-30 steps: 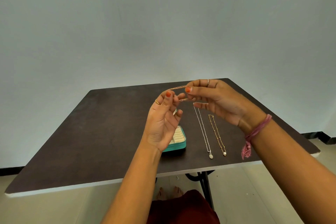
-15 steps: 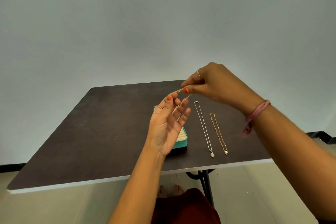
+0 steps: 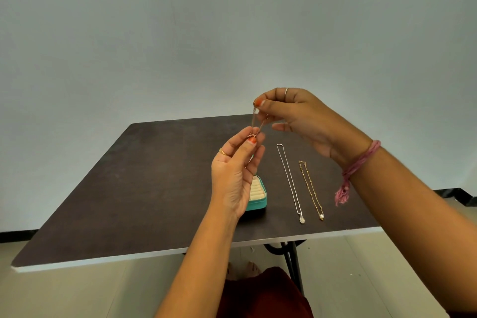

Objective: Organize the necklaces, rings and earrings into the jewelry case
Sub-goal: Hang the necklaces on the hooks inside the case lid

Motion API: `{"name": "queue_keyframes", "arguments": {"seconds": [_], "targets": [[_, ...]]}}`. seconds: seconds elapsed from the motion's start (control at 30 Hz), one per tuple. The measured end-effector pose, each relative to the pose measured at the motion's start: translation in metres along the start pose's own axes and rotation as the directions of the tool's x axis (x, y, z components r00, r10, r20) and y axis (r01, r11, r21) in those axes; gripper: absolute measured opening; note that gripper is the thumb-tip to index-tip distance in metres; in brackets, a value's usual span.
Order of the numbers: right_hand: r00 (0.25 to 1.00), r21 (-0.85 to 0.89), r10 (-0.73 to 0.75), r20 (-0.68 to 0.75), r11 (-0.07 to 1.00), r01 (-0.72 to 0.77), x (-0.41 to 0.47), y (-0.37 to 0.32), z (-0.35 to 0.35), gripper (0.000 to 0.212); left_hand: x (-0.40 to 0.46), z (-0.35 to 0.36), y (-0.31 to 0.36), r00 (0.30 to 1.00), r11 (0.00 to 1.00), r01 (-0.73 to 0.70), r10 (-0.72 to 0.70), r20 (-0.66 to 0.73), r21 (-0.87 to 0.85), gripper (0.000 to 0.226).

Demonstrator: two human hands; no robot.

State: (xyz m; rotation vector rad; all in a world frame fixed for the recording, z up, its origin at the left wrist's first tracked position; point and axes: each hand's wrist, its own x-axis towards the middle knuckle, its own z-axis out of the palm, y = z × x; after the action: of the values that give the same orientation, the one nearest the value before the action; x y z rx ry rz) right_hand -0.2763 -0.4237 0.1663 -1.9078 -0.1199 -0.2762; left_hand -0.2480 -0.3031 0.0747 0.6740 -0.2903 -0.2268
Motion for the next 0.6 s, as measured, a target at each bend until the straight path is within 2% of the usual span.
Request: {"name": "queue_keyframes", "arguments": {"seconds": [0.37, 0.6], "targets": [[0.998, -0.014, -0.051, -0.026, 0.999, 0.051, 0.0043, -0.0002, -0.001, 0.01, -0.0033, -0.001, -0.0031, 1.0, 0.999, 0.027, -0.027, -0.002, 0.046, 0.028], [0.996, -0.112, -0.089, -0.026, 0.99, 0.085, 0.0096, 0.0051, -0.0045, 0.011, -0.0039, -0.0016, -0.0029, 0.999, 0.997, 0.028, -0.026, -0.031, 0.074, 0.018]]}}
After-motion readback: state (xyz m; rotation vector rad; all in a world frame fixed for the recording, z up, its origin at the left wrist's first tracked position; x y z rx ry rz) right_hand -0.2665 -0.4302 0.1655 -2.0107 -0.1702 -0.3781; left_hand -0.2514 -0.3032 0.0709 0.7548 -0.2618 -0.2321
